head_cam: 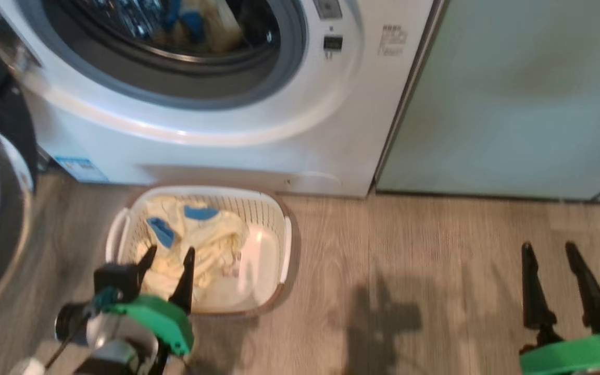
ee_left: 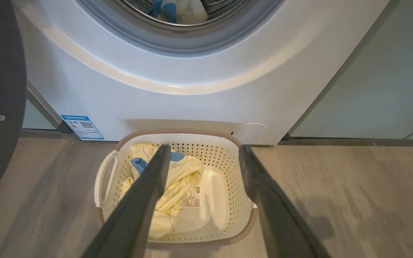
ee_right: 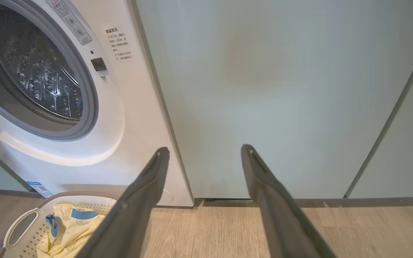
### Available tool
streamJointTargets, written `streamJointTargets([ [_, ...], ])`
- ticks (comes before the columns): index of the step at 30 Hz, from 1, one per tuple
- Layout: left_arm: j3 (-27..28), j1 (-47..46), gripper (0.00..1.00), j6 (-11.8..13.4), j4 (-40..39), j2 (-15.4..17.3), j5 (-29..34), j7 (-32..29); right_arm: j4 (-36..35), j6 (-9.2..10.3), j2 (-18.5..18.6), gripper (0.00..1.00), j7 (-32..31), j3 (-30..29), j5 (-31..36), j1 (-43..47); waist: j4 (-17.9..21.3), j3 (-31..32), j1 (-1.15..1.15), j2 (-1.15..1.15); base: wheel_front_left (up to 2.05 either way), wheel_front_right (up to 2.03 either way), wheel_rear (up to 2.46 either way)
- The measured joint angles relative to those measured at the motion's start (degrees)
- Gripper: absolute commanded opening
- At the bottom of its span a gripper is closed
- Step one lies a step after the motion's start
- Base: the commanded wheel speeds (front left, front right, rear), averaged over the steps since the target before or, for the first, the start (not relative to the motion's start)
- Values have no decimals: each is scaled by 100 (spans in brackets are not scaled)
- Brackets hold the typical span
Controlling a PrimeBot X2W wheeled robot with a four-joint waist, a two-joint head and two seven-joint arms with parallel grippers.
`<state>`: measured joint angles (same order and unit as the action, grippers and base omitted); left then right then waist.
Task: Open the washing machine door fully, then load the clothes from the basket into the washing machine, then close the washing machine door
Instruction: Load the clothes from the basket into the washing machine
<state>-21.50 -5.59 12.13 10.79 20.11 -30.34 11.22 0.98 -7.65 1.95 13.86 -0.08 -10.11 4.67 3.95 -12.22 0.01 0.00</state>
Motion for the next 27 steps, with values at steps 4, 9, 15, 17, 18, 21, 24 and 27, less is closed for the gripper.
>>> streamJointTargets([
  [4,-121,-615,100,-300,587,-130,-56,-59,-48,0,0,100,29,4,-52,-233,66,-444,0,0,0,0,0],
  [9,-253,-1371,100,-653,1473,-291,-110,-69,-69,0,0,100,35,34,-100,-498,166,-1021,1,0,0,0,0],
  [15,-266,-2179,100,-1026,2592,-339,-181,-115,-319,0,1,100,60,35,-226,-825,319,-1724,0,0,0,0,0],
  [17,-264,-2500,100,-1154,2928,-339,-201,-114,-393,0,1,100,62,37,-272,-934,372,-1977,1,0,0,0,0],
  [18,-257,-2663,100,-1205,3082,-338,-201,-119,-427,0,1,100,63,38,-299,-988,398,-2104,1,0,0,0,0],
  [21,-230,-3144,100,-1358,3531,-328,-208,-114,-543,0,1,100,76,47,-385,-1131,480,-2502,1,0,0,0,0],
  [24,-131,-3552,100,-1493,3940,-296,-290,-108,-628,0,1,100,76,74,-475,-1277,569,-2900,1,0,0,0,0],
  [27,-62,-3936,100,-1624,4288,-242,-364,-75,-733,0,1,100,77,92,-511,-1408,662,-3287,1,0,0,0,0],
])
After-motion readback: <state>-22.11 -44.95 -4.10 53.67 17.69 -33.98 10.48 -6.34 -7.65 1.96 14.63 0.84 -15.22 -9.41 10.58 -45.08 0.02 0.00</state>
